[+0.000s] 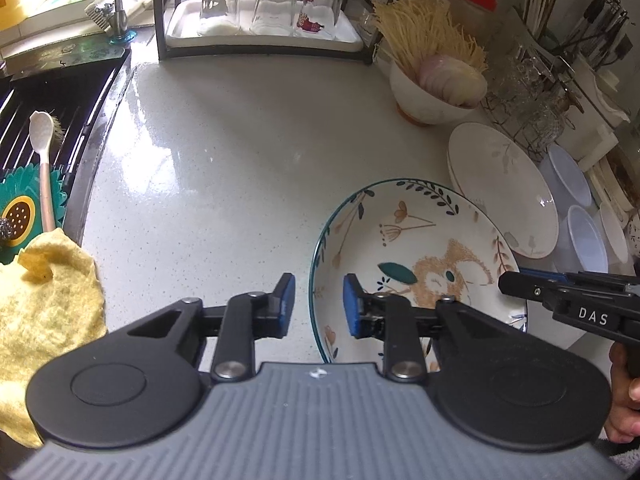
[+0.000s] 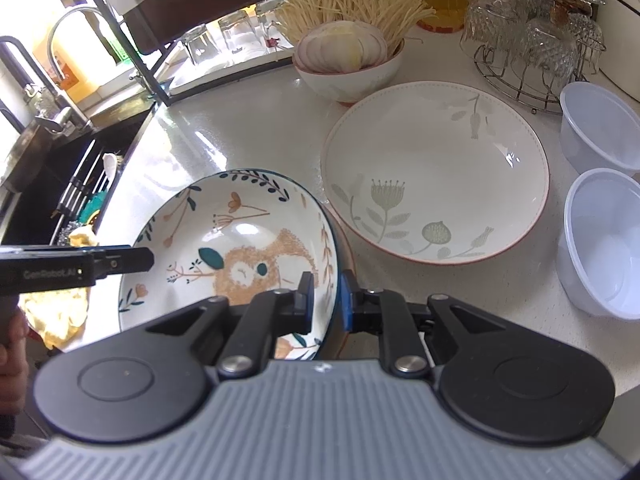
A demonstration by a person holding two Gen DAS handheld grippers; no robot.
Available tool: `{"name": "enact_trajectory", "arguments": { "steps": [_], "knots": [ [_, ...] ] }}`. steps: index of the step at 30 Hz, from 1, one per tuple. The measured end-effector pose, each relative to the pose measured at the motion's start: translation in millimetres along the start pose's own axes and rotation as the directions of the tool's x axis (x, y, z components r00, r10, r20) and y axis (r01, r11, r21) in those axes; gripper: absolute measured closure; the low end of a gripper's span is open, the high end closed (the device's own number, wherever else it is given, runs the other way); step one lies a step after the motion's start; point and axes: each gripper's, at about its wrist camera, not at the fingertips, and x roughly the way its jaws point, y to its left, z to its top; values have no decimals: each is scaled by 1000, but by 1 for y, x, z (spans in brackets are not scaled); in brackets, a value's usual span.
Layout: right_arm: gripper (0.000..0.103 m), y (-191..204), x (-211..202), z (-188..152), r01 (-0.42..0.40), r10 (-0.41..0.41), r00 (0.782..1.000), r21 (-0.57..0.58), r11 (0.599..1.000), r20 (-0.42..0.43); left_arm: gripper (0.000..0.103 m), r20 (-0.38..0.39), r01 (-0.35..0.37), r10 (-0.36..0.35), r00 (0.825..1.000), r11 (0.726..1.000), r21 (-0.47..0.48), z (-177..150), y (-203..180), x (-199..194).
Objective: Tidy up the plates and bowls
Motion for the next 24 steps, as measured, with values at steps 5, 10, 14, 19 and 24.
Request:
{"name": "enact_trajectory", "arguments": {
  "steps": [5, 10, 14, 19, 24],
  "knots": [
    [87, -2, -2, -1, -9, 10, 1000, 10, 1000, -3, 85, 4, 4, -4, 1000, 1000, 9, -1, -2, 4],
    [86, -5, -4, -1, -18, 18, 1000, 28, 999, -5, 85, 4, 9, -9, 1000, 1000, 8, 0, -1, 6],
    [84, -3, -5, -1, -7, 7, 1000, 17, 1000, 0, 85, -1, 8, -8, 1000, 1000, 7, -1, 0, 9],
    [73, -4, -7, -1, 6, -6, 1000, 20, 1000, 1, 85, -4, 6, -6, 1000, 1000, 18, -3, -2, 11],
    [74, -7, -9, -2, 10, -10, 1000, 36, 999, 10, 85, -9, 7, -7, 1000, 1000, 21, -2, -2, 11]
  ]
}}
